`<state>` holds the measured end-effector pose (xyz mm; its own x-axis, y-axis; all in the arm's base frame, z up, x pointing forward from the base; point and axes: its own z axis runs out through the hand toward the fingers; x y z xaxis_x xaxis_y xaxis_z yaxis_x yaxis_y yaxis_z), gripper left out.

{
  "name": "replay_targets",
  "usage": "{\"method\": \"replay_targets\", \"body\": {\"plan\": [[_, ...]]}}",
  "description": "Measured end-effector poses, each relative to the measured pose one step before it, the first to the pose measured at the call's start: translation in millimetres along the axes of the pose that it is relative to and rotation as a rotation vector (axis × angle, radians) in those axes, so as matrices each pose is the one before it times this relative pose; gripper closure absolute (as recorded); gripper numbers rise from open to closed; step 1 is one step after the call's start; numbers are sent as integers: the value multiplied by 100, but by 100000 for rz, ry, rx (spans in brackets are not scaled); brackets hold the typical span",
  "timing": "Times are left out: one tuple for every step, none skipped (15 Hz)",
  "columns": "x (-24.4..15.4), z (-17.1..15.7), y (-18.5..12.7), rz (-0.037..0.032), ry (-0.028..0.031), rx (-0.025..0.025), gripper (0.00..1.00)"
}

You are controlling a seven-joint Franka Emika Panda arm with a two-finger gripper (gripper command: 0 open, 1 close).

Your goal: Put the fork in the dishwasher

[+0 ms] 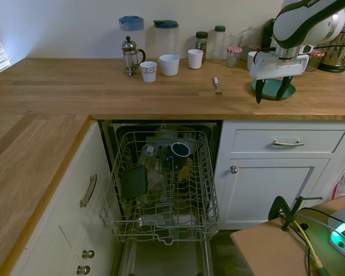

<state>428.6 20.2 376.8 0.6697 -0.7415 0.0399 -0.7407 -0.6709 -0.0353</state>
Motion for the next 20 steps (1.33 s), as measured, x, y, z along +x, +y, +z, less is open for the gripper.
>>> {"method": "replay_targets", "body": {"plan": [[1, 29, -5, -5, -35, -35, 0], [11, -9, -7, 9, 14, 18, 0], [76, -141, -91, 101, 219, 271, 0], [204, -420, -255, 298, 626, 774, 0], [398, -780, -505, 865, 1101, 1410, 0], [552, -872, -724, 1498, 1240, 1671, 0], [608, -715, -895, 1590, 976, 1446, 0], [658, -553, -1151, 1489, 523, 997, 0], [603, -511, -1365, 1630, 281, 785, 0], [518, -297, -1495, 1867, 288, 990, 0], [401, -51, -1430, 1980, 157, 878, 0], [380, 45, -1417, 2475, 25, 841, 0], [414, 22, -1310, 2480, 92, 1072, 0], [375, 195, -1105, 2463, 149, 875, 0], [336, 358, -1038, 2448, 416, 1013, 0], [212, 430, -1008, 1790, 549, 638, 0], [116, 497, -974, 1419, 681, 588, 0], [94, 567, -992, 1233, 1281, 178, 0], [160, 423, -1092, 1291, 1762, 256, 0], [249, 431, -999, 1129, 1497, 274, 0]]}}
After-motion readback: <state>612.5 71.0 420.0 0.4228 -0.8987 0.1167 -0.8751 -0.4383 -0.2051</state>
